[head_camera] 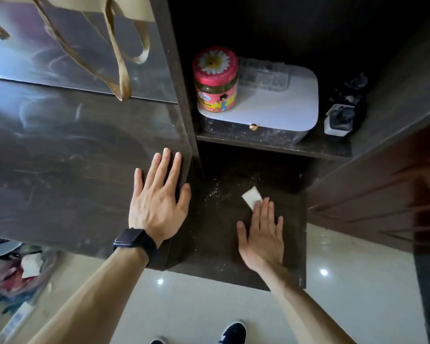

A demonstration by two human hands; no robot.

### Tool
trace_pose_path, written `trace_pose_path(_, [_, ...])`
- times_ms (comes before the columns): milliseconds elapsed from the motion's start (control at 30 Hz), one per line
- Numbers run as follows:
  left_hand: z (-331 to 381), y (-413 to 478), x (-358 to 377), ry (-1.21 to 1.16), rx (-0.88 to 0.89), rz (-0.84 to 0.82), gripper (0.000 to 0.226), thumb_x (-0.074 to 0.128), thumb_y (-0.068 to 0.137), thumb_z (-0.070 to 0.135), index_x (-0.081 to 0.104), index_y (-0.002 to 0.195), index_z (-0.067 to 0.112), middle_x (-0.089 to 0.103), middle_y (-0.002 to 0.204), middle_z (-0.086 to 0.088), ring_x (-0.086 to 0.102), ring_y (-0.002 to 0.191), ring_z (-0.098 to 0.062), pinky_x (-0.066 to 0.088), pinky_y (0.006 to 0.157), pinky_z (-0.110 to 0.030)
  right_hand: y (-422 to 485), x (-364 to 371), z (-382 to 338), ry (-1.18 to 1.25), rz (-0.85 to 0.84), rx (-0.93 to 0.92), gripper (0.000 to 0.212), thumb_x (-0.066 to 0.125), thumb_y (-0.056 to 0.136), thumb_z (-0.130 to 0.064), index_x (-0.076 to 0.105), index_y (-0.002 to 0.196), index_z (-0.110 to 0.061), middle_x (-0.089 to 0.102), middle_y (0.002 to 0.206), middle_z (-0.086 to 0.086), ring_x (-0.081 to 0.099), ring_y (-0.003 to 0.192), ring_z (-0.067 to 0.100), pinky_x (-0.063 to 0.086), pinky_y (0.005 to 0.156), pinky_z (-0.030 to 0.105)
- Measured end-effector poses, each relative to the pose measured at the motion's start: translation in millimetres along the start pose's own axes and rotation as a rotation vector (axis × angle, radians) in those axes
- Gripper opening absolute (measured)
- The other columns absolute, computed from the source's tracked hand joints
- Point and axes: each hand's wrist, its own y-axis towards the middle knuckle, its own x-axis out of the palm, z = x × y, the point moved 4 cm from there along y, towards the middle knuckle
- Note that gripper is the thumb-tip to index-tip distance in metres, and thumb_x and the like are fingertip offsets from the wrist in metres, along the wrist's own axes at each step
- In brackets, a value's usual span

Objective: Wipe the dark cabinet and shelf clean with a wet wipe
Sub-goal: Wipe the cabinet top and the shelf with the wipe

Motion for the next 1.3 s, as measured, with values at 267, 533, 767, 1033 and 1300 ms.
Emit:
trace_pose_path(267, [0,0,1,-0.002,0.006,-0.014,0.064,0.018,0.099,0.053,0.001,0.158,0.034,-0.005,0.165,0.011,-0.012,0.150,-0.007,-0.003,0.123,-0.045,21,0,-48,0.046,-0.006,-0.069,0.078,0.000,0.098,-0.061,-0.014,0.155,-0.010,-0.025,0.162,0.008,-0.029,0.148,0.017,-0.019,0.120,0.042])
trace_pose_path(533, [1,-1,-1,-0.007,0.029,0.000,0.064,0.016,0.099,0.052,0.000,0.158,0.032,-0.008,0.165,0.010,-0.014,0.150,-0.008,-0.007,0.122,-0.043,107,-29,10,0.062,0.013,0.245,0.077,0.004,0.098,-0.058,-0.011,0.156,-0.010,-0.019,0.164,0.011,-0.023,0.150,0.019,-0.010,0.122,0.047])
trace_pose_path(767, [1,-2,-2,-0.011,0.034,-0.007,0.064,0.019,0.100,0.050,0.001,0.158,0.030,-0.007,0.166,0.008,-0.013,0.151,-0.009,-0.008,0.122,-0.043,69,-4,-76,0.005,-0.012,-0.260,0.067,0.004,0.100,-0.054,-0.011,0.157,-0.023,-0.020,0.163,-0.005,-0.025,0.148,0.010,-0.016,0.120,0.044])
trace_pose_path(1033, [1,-1,0,0.006,0.039,-0.018,0.062,0.012,0.101,0.048,-0.003,0.158,0.029,-0.011,0.165,0.007,-0.015,0.151,-0.011,-0.005,0.122,-0.046,89,-18,-29,-0.016,-0.046,-0.085,0.070,0.001,0.098,-0.057,-0.012,0.156,-0.020,-0.021,0.164,-0.001,-0.027,0.147,0.009,-0.014,0.120,0.042])
trace_pose_path(1300, [2,-2,-1,-0.005,0.029,-0.031,0.062,0.012,0.101,0.047,-0.001,0.158,0.029,-0.008,0.166,0.008,-0.013,0.151,-0.009,-0.002,0.123,-0.046,34,8,-103,0.058,-0.004,-0.385,0.065,0.017,0.101,-0.052,-0.001,0.158,-0.028,-0.005,0.166,-0.006,-0.013,0.152,0.010,-0.006,0.123,0.050])
